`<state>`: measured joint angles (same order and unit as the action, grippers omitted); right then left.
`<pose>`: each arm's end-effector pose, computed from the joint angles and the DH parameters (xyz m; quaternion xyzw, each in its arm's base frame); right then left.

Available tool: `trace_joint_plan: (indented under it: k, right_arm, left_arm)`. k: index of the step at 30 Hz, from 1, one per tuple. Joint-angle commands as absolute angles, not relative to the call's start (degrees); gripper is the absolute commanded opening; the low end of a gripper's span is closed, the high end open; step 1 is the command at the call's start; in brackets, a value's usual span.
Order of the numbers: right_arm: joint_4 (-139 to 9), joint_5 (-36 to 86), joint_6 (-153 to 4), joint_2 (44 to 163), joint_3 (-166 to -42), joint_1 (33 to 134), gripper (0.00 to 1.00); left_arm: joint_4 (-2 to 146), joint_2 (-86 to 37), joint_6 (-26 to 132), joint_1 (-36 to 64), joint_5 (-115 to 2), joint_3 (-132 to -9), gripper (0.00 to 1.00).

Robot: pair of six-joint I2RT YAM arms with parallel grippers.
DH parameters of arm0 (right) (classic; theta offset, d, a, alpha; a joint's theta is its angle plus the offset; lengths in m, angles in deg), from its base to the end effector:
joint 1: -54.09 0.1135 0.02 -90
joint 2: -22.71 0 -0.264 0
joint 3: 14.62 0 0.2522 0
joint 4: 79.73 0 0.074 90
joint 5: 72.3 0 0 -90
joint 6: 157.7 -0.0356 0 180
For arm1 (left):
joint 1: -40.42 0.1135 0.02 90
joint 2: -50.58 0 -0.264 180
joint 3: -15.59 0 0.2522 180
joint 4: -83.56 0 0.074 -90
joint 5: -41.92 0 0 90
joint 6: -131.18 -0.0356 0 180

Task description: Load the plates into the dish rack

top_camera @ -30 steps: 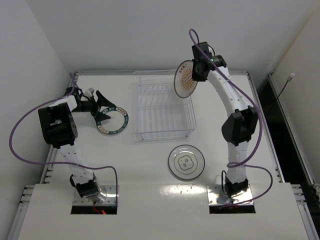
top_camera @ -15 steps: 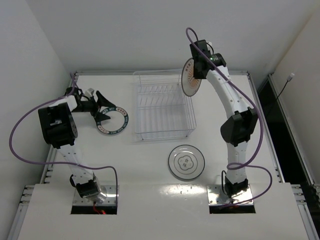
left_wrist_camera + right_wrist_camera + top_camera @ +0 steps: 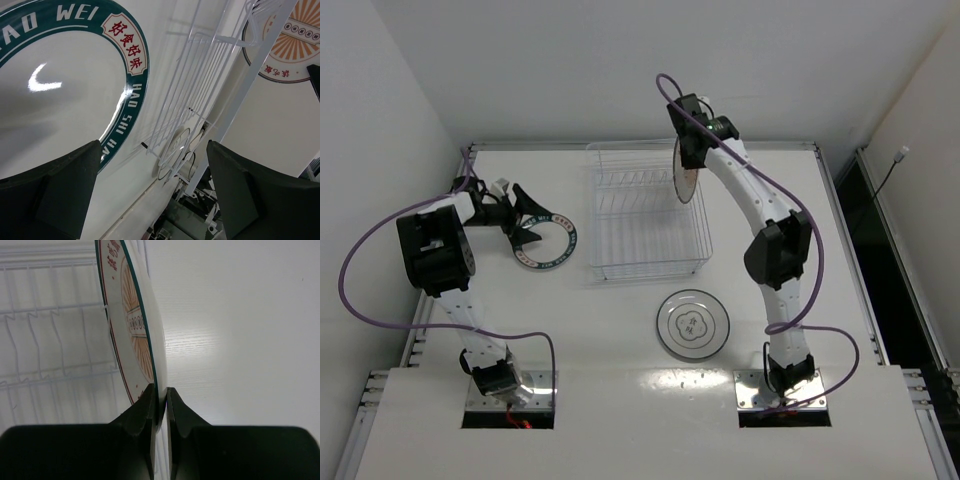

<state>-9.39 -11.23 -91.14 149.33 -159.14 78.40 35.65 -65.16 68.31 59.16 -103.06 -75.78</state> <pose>0.4460 0.1826 0.3195 0.0735 0.9173 -0.0901 0.3808 0.3816 0.0987 0.1573 -0.2761 0.8349 -0.4649 0.1029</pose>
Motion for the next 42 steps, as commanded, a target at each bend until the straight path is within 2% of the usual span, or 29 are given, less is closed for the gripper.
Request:
trace_joint_plan:
  k: [1, 10, 15, 18, 23, 24, 26, 27, 31, 33, 36, 42]
  right_arm:
    - [-5.51, -8.50, -90.20, 151.20, -161.09, 79.14, 0.00]
    - [-6.38, 3.27, -91.61, 150.68, -155.47, 79.14, 0.03]
    - [-2.35, 9.00, -90.99, 154.09, -160.72, 78.09, 0.02]
    - [-1.64, 9.00, -89.85, 154.11, -159.08, 78.08, 0.02]
    - [-4.27, 9.52, -89.23, 150.42, -153.54, 78.08, 0.19]
    - [-5.32, 9.52, -89.23, 149.89, -152.92, 78.08, 0.30]
    - [-6.55, 9.52, -89.23, 147.70, -152.92, 78.08, 0.43]
    - [-8.04, 8.74, -89.23, 146.82, -152.40, 78.08, 0.54]
    - [-12.18, 8.21, -88.71, 142.25, -152.39, 78.08, 0.72]
    - [-14.02, 8.73, -88.09, 140.32, -152.39, 77.55, 0.88]
    - [-14.55, 9.44, -87.56, 139.60, -153.70, 77.03, 0.92]
    - [-14.56, 11.98, -87.56, 139.60, -153.71, 75.18, 0.93]
  left_arm:
    - [35.79, -62.88, 67.19, 59.49, -103.36, -75.25, 0.84]
    - [36.84, -63.41, 67.19, 59.49, -103.89, -74.20, 0.84]
    - [36.84, -63.41, 67.19, 59.49, -102.57, -73.67, 0.84]
    - [36.32, -63.41, 67.19, 59.49, -101.78, -73.67, 0.84]
    - [33.16, -64.47, 65.35, 60.63, -99.85, -73.67, 0.84]
    - [33.15, -63.60, 65.35, 61.33, -99.84, -73.67, 0.84]
    - [33.15, -61.32, 65.35, 61.86, -97.84, -74.37, 0.84]
    - [33.15, -60.52, 65.35, 61.86, -96.60, -75.50, 0.84]
    - [28.86, -56.39, 64.30, 61.86, -84.76, -80.59, 0.84]
    - [24.46, -55.16, 64.29, 61.86, -74.07, -84.02, 0.84]
    - [22.43, -55.15, 64.29, 61.86, -69.53, -84.74, 0.84]
    - [22.96, -57.43, 64.91, 66.78, -70.22, -77.55, 0.82]
